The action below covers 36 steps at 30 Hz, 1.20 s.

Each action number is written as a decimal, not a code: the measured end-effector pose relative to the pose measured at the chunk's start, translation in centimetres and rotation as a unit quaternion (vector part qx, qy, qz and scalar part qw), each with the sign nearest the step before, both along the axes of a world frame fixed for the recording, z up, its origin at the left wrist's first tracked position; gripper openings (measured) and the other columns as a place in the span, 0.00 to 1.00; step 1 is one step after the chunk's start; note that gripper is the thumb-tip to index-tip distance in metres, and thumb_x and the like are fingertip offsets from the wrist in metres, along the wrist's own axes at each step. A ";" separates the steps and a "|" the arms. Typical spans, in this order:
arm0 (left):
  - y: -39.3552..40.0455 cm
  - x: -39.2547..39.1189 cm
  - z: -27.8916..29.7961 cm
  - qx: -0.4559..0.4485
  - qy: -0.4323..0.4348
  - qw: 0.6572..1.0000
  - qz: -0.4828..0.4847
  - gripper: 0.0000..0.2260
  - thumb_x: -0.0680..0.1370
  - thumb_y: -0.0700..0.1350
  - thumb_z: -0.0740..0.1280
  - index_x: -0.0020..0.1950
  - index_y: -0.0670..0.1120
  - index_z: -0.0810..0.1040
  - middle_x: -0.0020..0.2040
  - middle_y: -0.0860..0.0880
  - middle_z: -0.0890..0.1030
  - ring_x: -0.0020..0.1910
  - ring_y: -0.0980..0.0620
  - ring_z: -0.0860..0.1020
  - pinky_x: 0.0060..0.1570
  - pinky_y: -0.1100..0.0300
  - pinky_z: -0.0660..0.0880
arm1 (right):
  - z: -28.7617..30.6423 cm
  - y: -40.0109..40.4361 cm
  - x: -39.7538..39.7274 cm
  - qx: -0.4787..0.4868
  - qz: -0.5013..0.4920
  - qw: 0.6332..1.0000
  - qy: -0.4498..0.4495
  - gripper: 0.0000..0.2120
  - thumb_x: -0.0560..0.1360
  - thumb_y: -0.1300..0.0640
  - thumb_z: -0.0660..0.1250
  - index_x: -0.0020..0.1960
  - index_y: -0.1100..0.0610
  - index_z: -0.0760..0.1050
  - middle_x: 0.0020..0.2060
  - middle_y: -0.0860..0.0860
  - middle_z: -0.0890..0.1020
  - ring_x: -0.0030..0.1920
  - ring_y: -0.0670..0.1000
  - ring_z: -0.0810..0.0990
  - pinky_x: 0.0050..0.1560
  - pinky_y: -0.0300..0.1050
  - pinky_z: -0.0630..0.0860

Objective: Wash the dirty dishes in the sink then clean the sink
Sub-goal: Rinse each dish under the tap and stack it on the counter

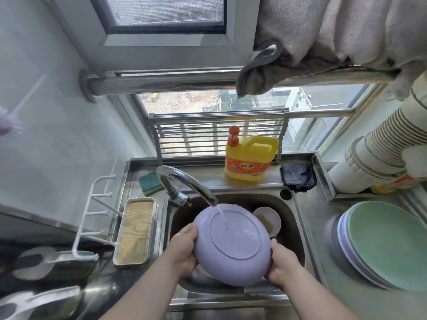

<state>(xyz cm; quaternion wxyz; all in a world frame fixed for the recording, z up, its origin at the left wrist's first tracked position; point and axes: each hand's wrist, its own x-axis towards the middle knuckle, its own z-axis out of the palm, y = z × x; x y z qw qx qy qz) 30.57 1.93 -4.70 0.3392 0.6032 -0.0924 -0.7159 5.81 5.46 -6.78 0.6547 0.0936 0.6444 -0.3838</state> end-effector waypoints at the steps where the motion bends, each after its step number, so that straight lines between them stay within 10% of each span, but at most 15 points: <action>1: 0.0 -0.2 0.1 0.007 0.000 1.000 -0.007 0.15 0.88 0.48 0.59 0.63 0.46 0.84 0.60 0.41 0.86 0.57 0.41 0.86 0.48 0.48 0.83 | 0.1 0.0 -0.5 -0.005 0.010 1.000 0.007 0.10 0.84 0.56 0.66 0.59 0.60 0.83 0.50 0.57 0.89 0.46 0.59 0.88 0.42 0.57 0.86; 4: 0.0 -1.5 0.3 0.046 -0.028 0.997 -0.048 0.13 0.88 0.51 0.59 0.64 0.52 0.83 0.56 0.46 0.88 0.55 0.44 0.86 0.42 0.53 0.82 | 0.6 -0.3 -2.5 -0.044 0.050 0.996 0.061 0.11 0.85 0.56 0.63 0.62 0.60 0.81 0.49 0.54 0.87 0.42 0.55 0.85 0.34 0.44 0.80; 7: -0.4 -2.4 -0.2 0.119 -0.031 0.985 -0.119 0.21 0.84 0.66 0.60 0.65 0.52 0.79 0.61 0.47 0.85 0.64 0.42 0.80 0.59 0.50 0.75 | 1.8 -1.3 -4.6 -0.110 0.043 0.987 0.109 0.11 0.88 0.57 0.59 0.61 0.53 0.80 0.51 0.54 0.88 0.48 0.54 0.84 0.48 0.54 0.82; 11: -1.4 -3.9 -1.0 0.174 0.196 0.965 -0.021 0.37 0.80 0.75 0.53 0.68 0.45 0.77 0.56 0.40 0.87 0.61 0.37 0.82 0.55 0.43 0.76 | 3.9 -1.7 -6.3 -0.185 0.067 0.966 0.169 0.10 0.87 0.62 0.61 0.59 0.53 0.80 0.45 0.52 0.87 0.39 0.47 0.85 0.37 0.42 0.81; 15: -1.6 -5.1 -0.4 0.162 0.241 0.954 0.068 0.19 0.83 0.49 0.64 0.69 0.37 0.75 0.53 0.27 0.83 0.52 0.27 0.84 0.49 0.30 0.80 | 4.3 -0.7 -7.0 -0.211 0.066 0.962 0.160 0.11 0.86 0.64 0.60 0.58 0.56 0.81 0.48 0.57 0.87 0.44 0.50 0.86 0.41 0.42 0.83; 18: -1.2 -4.2 -0.6 0.141 0.173 0.973 0.066 0.29 0.70 0.32 0.58 0.73 0.32 0.69 0.57 0.28 0.82 0.55 0.28 0.83 0.43 0.39 0.84 | 3.7 0.0 -6.7 -0.169 0.068 0.977 0.112 0.12 0.86 0.61 0.61 0.57 0.56 0.84 0.51 0.56 0.88 0.46 0.51 0.87 0.42 0.45 0.83; 26: 0.0 -0.1 -0.4 0.042 0.077 0.996 0.023 0.37 0.61 0.26 0.56 0.68 0.44 0.77 0.64 0.34 0.82 0.63 0.29 0.79 0.42 0.39 0.83 | 1.8 1.2 -0.9 -0.094 0.164 0.982 0.013 0.14 0.82 0.61 0.68 0.65 0.48 0.79 0.56 0.53 0.88 0.53 0.61 0.88 0.44 0.57 0.84; 36: 2.9 1.1 -1.9 0.060 0.076 0.988 0.120 0.16 0.86 0.36 0.59 0.72 0.45 0.76 0.62 0.37 0.84 0.59 0.33 0.84 0.49 0.38 0.83 | 3.4 0.6 1.3 -0.111 0.188 0.974 0.059 0.18 0.81 0.61 0.69 0.64 0.41 0.77 0.53 0.51 0.88 0.50 0.62 0.88 0.54 0.70 0.82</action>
